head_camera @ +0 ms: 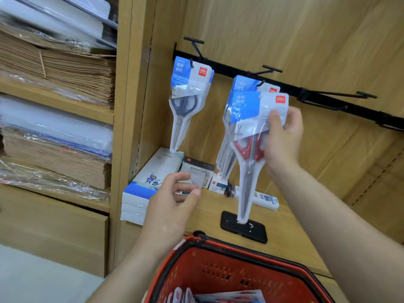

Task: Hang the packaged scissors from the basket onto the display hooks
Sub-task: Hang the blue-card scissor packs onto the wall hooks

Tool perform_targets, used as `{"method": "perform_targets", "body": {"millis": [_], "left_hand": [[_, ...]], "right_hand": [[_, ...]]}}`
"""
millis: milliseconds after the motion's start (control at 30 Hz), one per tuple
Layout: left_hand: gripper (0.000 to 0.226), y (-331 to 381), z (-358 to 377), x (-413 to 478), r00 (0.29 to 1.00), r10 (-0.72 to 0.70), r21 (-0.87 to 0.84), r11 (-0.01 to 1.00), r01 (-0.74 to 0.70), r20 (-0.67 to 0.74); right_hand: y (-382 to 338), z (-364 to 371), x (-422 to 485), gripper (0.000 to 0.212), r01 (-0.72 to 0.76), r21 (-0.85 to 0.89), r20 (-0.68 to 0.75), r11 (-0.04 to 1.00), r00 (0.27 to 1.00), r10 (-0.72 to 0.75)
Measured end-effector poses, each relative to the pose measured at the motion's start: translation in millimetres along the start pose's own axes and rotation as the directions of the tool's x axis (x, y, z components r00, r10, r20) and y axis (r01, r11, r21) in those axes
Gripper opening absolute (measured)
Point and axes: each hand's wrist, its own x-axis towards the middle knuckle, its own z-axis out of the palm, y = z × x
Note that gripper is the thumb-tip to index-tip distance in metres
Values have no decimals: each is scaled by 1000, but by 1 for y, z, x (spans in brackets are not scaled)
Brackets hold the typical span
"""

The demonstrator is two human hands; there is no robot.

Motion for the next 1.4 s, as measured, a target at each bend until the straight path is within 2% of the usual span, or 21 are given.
{"method": "perform_targets", "body": {"millis": [167,367,433,600,733,900,1133,1400], "left_hand": [[25,-2,-2,2,1000,1,55,998,0,-8],[26,-1,-3,4,1000,-15,84,996,16,-14],[26,-2,-3,5,1000,-18,85,996,20,-19],[25,-3,-3,6,999,-30,95,995,32,-29],[26,-3,-3,6,999,-36,103,994,39,-31],[26,-3,-3,6,999,-43,116,992,46,-29],[26,-4,-3,5,998,-52,129,990,56,-29],[25,-6,-6,7,998,-57,131,990,61,-39]], "right_hand": [[-9,7,34,20,80,-62,0,995,997,-80],[3,11,43,10,82,-120,-52,989,995,-88],[3,10,40,25,85,-112,-57,990,994,-92],[0,13,33,49,161,-162,47,973,987,-156],[-3,17,36,59,178,-168,-12,970,983,-183],[0,16,38,43,176,-193,7,965,984,-178],[1,20,45,45,178,-256,-28,950,981,-192],[8,14,42,41,131,-247,-48,960,988,-147]]}}
